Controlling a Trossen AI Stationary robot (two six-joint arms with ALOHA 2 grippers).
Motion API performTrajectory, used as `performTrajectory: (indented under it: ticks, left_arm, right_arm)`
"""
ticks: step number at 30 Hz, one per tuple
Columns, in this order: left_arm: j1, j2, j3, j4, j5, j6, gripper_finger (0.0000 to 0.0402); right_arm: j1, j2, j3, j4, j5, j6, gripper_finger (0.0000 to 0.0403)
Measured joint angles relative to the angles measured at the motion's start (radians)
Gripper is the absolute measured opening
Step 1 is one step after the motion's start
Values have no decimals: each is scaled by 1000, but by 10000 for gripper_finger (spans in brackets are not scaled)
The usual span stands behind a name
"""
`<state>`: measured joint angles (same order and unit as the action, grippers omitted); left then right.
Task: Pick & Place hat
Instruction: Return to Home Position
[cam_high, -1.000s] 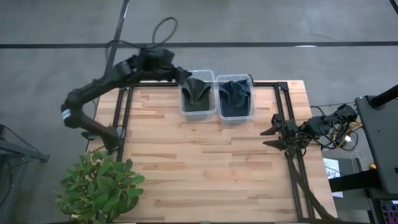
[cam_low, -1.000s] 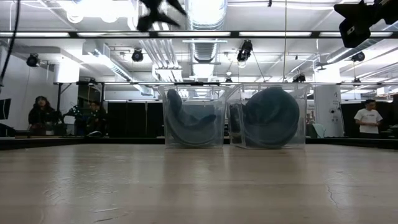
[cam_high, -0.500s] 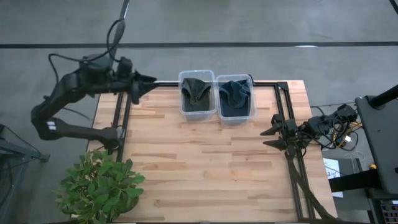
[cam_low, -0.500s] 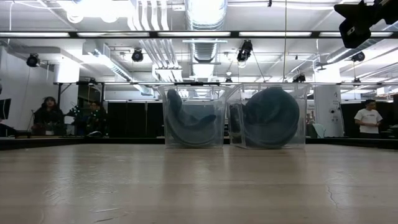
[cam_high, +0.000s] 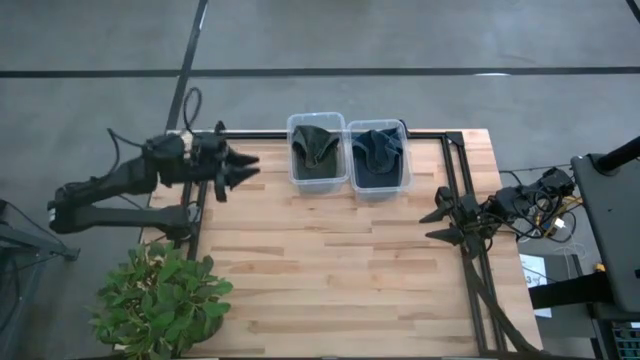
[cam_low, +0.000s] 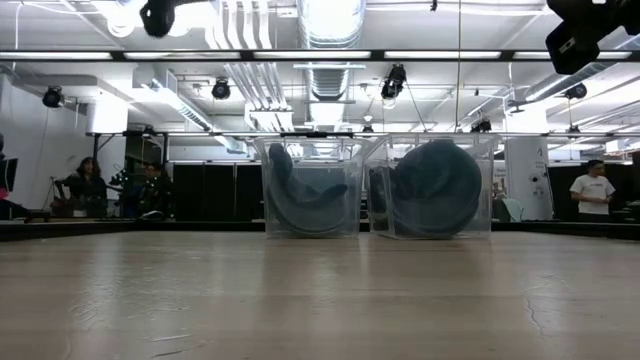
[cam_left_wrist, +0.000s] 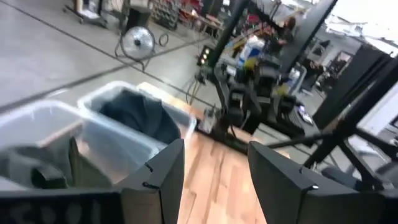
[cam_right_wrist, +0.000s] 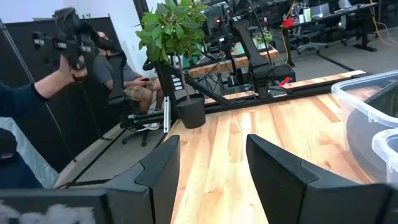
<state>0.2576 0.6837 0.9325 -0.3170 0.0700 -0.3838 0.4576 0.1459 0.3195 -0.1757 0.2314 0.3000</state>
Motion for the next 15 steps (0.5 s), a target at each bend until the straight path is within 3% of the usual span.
performTrajectory:
  ticks: [4, 10, 15]
  left_arm:
    - [-50, -47, -125, 66, -1, -14, 170]
    - [-119, -165, -290, 307, -4, 38, 170]
    - [-133, -295, -378, 290, -37, 24, 170]
  right_arm:
    - [0, -1, 0, 0, 0, 4, 178]
    - [0, -9, 0, 2, -5, 39, 180]
    - [0, -38, 0, 8, -6, 25, 180]
